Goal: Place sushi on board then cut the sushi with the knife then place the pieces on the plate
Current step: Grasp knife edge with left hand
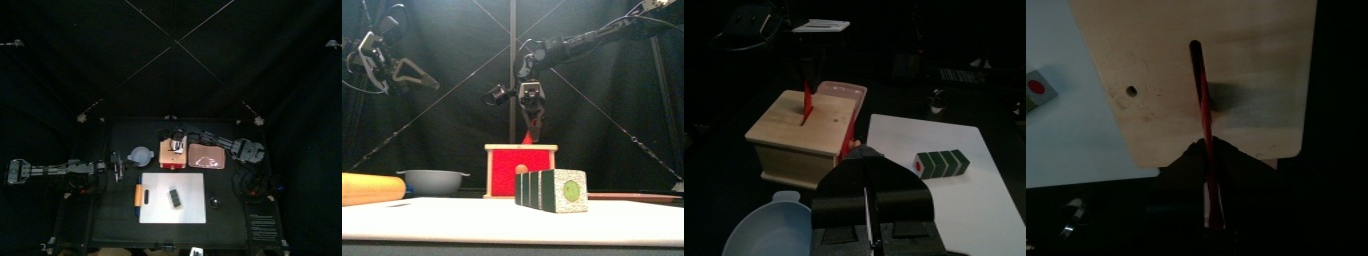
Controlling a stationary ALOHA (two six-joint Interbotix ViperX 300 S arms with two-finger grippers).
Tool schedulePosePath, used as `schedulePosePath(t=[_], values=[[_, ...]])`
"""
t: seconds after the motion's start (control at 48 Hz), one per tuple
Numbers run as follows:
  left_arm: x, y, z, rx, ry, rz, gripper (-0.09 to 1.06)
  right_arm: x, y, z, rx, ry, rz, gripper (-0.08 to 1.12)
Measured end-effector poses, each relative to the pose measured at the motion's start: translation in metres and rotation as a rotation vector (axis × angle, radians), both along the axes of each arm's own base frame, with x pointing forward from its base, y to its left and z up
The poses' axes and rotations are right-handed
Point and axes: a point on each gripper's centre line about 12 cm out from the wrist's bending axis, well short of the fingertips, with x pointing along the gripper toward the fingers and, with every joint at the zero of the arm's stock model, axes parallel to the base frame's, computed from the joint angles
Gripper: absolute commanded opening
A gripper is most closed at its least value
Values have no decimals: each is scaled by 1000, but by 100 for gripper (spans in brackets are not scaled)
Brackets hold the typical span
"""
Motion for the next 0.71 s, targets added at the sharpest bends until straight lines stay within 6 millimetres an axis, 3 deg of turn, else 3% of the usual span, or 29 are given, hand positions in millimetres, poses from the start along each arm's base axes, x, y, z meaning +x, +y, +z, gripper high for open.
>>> schedulePosePath(t=[0.354,0.708], values=[[0,0,0,-3,1,0,0,-3,0,5,-2,-5,-10,15],[0,0,0,-7,0,2,0,-15,1,46,-43,-79,-21,15]])
